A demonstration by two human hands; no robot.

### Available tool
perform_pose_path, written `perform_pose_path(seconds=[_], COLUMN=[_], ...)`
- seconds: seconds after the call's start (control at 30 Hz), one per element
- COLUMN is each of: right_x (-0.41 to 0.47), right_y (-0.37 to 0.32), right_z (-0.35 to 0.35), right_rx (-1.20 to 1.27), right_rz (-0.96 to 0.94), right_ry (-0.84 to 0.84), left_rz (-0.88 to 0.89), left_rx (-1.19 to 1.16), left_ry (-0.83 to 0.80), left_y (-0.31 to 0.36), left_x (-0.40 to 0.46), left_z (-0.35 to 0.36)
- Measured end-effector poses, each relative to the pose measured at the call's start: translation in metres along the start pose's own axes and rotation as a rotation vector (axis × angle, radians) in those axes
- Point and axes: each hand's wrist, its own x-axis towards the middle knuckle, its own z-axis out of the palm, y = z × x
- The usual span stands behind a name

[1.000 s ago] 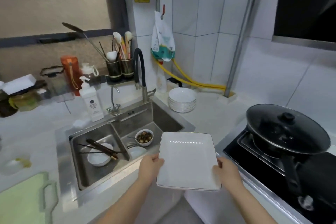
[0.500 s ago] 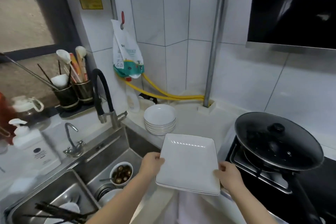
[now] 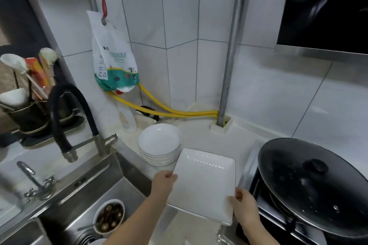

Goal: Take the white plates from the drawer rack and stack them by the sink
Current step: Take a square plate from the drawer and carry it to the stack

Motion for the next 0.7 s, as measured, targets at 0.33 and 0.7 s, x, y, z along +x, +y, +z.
perform_pose_path(seconds=[0.33,0.7], right_x=[0.057,0.069], right_y=[0.014,0.022], right_z=[0.019,0.046], right_rx=[-0.16,-0.184], right_rz=[0.048,0.111], right_ry=[0.067,0.183], left_rz=[0.052,-0.011], left_rx=[0.059,-0.119], left_ry=[-0.124,-0.23], left_y=[0.001,-0.013], left_x=[0.059,0.098], left_z=[0.031,0.049])
